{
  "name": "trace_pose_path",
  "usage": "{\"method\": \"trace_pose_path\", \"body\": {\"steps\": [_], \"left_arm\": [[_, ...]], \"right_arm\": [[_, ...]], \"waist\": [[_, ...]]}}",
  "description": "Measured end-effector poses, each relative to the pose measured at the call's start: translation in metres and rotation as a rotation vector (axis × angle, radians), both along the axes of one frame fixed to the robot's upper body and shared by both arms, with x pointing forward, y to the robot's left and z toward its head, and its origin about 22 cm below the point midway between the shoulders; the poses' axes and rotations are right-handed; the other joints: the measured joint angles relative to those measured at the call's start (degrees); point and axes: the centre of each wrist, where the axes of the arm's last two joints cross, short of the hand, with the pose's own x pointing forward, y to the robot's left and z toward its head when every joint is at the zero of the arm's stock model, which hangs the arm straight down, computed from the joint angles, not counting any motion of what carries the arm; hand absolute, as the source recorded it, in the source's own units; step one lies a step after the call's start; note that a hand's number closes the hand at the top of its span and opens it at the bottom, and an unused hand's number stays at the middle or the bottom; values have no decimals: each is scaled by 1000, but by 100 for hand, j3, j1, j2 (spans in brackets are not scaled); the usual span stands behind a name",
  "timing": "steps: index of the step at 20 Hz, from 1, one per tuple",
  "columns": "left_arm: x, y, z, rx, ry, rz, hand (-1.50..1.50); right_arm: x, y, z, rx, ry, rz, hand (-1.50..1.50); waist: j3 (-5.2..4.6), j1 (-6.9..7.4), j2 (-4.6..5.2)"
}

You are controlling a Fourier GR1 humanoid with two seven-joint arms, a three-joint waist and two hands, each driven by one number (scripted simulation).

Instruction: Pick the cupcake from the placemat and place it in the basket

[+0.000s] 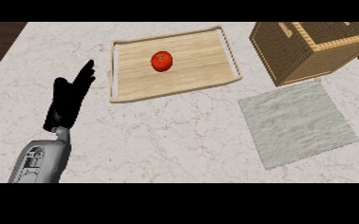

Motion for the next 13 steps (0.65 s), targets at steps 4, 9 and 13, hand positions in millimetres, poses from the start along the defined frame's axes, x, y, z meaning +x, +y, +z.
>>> {"method": "trace_pose_path", "body": {"steps": [4, 9, 13], "left_arm": [[0, 3, -5, 1, 5, 2, 0], [-1, 8, -8, 0, 7, 8, 0], [-3, 2, -6, 1, 3, 10, 0]], "right_arm": [[-10, -29, 9, 71, -71, -92, -150], [-36, -84, 21, 173, -105, -202, -150], [-67, -132, 14, 209, -99, -241, -150]], "waist": [[-2, -41, -5], [-2, -72, -10], [0, -94, -21]]}}
